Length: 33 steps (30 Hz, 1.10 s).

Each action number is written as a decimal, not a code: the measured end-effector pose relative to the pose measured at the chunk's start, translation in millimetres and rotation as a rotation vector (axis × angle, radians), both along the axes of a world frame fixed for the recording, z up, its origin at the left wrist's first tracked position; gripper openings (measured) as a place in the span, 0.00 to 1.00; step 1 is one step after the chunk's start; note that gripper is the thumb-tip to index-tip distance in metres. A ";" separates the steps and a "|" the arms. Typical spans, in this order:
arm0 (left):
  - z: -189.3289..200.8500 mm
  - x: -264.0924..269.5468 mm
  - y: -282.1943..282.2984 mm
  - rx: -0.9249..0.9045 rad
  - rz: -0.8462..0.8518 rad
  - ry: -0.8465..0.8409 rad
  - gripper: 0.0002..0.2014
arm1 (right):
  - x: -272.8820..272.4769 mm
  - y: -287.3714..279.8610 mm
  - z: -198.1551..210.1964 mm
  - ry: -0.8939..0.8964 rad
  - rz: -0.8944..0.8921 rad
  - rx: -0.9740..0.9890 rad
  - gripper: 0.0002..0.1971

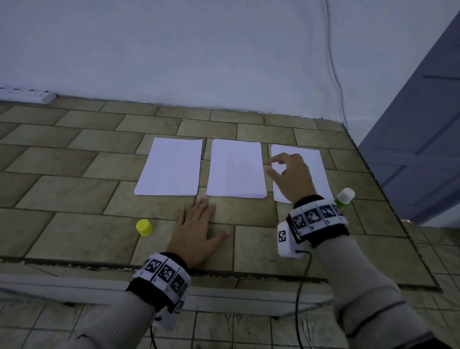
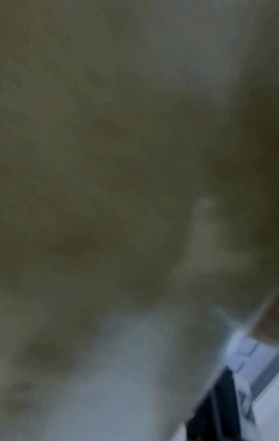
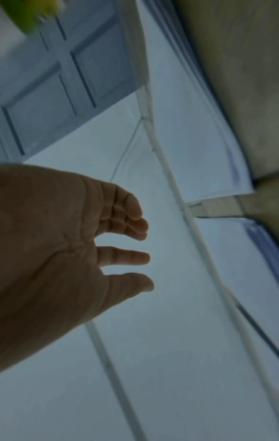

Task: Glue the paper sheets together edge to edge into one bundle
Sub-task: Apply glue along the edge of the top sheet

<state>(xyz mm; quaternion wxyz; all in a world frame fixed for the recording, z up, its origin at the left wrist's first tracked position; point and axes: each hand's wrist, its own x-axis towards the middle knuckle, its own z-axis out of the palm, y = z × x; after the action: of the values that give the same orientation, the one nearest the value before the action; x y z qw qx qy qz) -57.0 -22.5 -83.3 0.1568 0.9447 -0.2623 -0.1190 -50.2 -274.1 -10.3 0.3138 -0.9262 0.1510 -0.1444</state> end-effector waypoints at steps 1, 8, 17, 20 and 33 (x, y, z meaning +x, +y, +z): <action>8.6 -0.6 -0.5 -0.046 0.014 0.062 0.51 | -9.5 -4.6 5.8 -0.094 -0.015 0.008 0.14; 74.9 13.0 2.1 -0.316 0.043 0.133 0.28 | -63.8 -47.1 22.7 -0.397 -0.305 0.025 0.24; 49.2 119.0 13.4 0.174 0.408 -0.021 0.38 | -90.8 -67.8 -4.6 0.081 -0.490 0.228 0.37; 36.7 123.2 10.7 0.283 0.457 0.050 0.40 | -91.5 -70.4 -14.4 0.131 -0.447 0.149 0.26; 34.0 117.7 14.7 0.180 0.414 -0.012 0.28 | -83.3 -69.2 -25.0 0.173 -0.404 0.102 0.19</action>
<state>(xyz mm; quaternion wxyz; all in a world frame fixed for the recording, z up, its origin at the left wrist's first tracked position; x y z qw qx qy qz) 60.7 -7.8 -49.3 0.0914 0.9893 -0.0518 -0.1017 -133.5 -343.3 -35.3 0.3107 -0.8691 0.3670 -0.1164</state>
